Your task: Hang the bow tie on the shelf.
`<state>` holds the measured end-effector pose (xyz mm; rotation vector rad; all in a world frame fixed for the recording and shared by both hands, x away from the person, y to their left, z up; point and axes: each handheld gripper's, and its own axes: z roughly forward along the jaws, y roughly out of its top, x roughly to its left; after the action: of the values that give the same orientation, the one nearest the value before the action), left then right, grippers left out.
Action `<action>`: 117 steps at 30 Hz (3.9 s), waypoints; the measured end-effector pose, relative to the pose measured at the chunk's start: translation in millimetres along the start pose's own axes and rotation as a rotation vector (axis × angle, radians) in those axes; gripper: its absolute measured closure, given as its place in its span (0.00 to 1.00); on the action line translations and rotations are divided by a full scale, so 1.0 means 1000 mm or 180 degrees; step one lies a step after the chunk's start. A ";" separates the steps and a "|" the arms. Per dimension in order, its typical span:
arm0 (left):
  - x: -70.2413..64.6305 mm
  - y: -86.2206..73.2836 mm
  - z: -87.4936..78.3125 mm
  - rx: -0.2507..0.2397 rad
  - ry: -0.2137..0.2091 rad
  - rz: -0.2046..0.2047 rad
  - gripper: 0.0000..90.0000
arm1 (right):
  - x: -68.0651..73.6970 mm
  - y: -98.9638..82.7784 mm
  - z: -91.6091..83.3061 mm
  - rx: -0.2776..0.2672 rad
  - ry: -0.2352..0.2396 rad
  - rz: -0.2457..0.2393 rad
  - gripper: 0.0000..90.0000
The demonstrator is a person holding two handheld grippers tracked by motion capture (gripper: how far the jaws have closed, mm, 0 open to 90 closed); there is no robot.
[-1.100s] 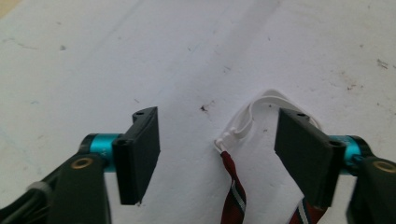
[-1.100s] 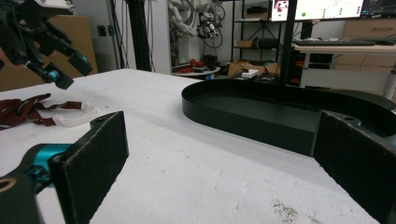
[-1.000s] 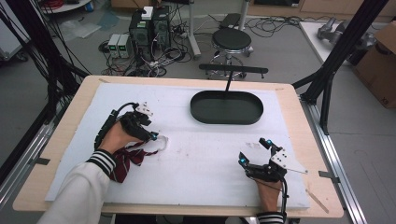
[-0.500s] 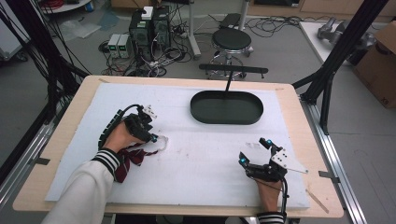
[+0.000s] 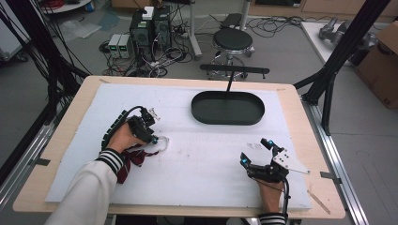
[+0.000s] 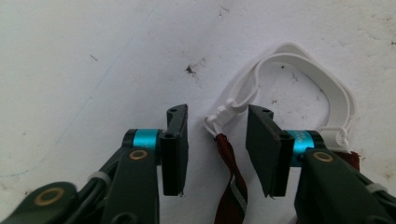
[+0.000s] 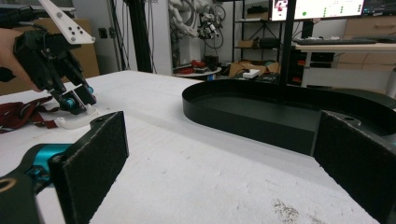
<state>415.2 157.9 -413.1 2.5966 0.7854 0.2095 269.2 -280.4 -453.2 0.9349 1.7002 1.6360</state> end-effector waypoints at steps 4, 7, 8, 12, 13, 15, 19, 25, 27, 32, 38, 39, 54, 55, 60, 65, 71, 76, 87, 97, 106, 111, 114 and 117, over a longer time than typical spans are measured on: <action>0.000 0.000 0.000 0.0040 -0.0046 0.0019 0.77 | 0.000 0.000 0.000 -0.0003 -0.0005 0.0002 0.03; 0.000 0.001 -0.001 0.0091 -0.0052 -0.0011 0.83 | 0.000 0.000 0.000 -0.0001 -0.0005 0.0010 0.03; -0.001 0.001 0.000 0.0086 -0.0043 -0.0057 0.85 | 0.000 0.000 0.000 -0.0003 -0.0005 0.0004 0.03; -0.001 0.002 -0.001 0.0131 -0.0050 -0.0062 0.89 | 0.000 0.000 0.000 0.0007 0.0001 0.0013 0.03; -0.001 0.002 -0.001 0.0133 -0.0041 -0.0052 0.90 | 0.000 0.000 0.000 0.0004 -0.0003 0.0013 0.03; -0.002 0.002 -0.001 0.0129 -0.0025 -0.0056 0.91 | 0.000 0.000 0.000 -0.0001 -0.0006 0.0013 0.03; -0.003 0.002 -0.003 0.0085 0.0004 -0.0093 0.92 | 0.000 0.000 0.000 -0.0001 -0.0006 0.0009 0.03; -0.003 0.001 -0.009 -0.0056 0.0008 -0.0081 0.93 | 0.000 0.000 0.000 0.0001 -0.0006 0.0013 0.03; -0.004 0.001 -0.012 -0.0116 0.0030 -0.0068 0.93 | 0.000 0.000 0.000 0.0009 0.0001 0.0016 0.03; -0.003 -0.001 -0.020 -0.0296 0.0044 -0.0063 0.93 | 0.001 0.000 0.000 0.0004 -0.0004 0.0022 0.03; -0.003 -0.002 -0.034 -0.0694 0.0092 -0.0069 0.93 | 0.001 0.000 0.000 0.0004 -0.0004 0.0019 0.03; -0.003 -0.002 -0.036 -0.0744 0.0104 -0.0052 0.93 | 0.000 0.000 0.000 0.0012 -0.0012 -0.0004 0.03; -0.009 0.008 -0.073 -0.1798 0.0245 -0.0154 0.93 | 0.000 0.000 0.000 0.0012 -0.0009 -0.0002 0.03; -0.010 0.010 -0.075 -0.1865 0.0253 -0.0156 0.93 | 0.000 0.000 0.000 0.0009 -0.0014 0.0001 0.03; -0.015 0.021 -0.086 -0.2102 0.0293 -0.0074 0.93 | 0.001 0.000 0.000 0.0010 -0.0013 -0.0007 0.03; -0.020 0.033 -0.092 -0.2262 0.0310 0.0000 0.93 | 0.000 0.000 0.000 0.0004 -0.0010 0.0010 0.03; -0.022 0.043 -0.096 -0.2544 0.0195 0.0108 0.93 | 0.000 0.000 0.000 -0.0003 -0.0008 -0.0018 0.03; -0.018 0.054 -0.094 -0.2619 0.0165 0.0054 0.93 | 0.000 0.000 0.000 -0.0001 -0.0005 0.0006 0.03; -0.008 0.086 -0.090 -0.2811 0.0061 0.0020 0.93 | 0.000 0.000 0.000 -0.0002 -0.0005 -0.0017 0.03; -0.001 0.115 -0.085 -0.2890 0.0052 -0.0021 0.93 | 0.000 0.000 0.000 -0.0016 -0.0001 0.0002 0.03; 0.004 0.143 -0.082 -0.2877 0.0079 0.0004 0.93 | 0.000 0.000 -0.001 -0.0017 -0.0004 0.0025 0.03; 0.008 0.155 -0.076 -0.2842 0.0074 -0.0002 0.93 | 0.000 0.000 -0.001 -0.0013 -0.0002 0.0024 0.03; 0.011 0.161 -0.069 -0.2828 0.0068 -0.0004 0.93 | 0.000 0.000 -0.001 -0.0017 -0.0002 0.0016 0.03; 0.013 0.167 -0.067 -0.2851 0.0057 -0.0017 0.93 | 0.000 0.000 0.000 -0.0028 -0.0002 -0.0001 0.03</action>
<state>491.8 62.3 -280.2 1.7443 0.5263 0.4599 268.9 -280.7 -453.5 0.9308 1.6914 1.6415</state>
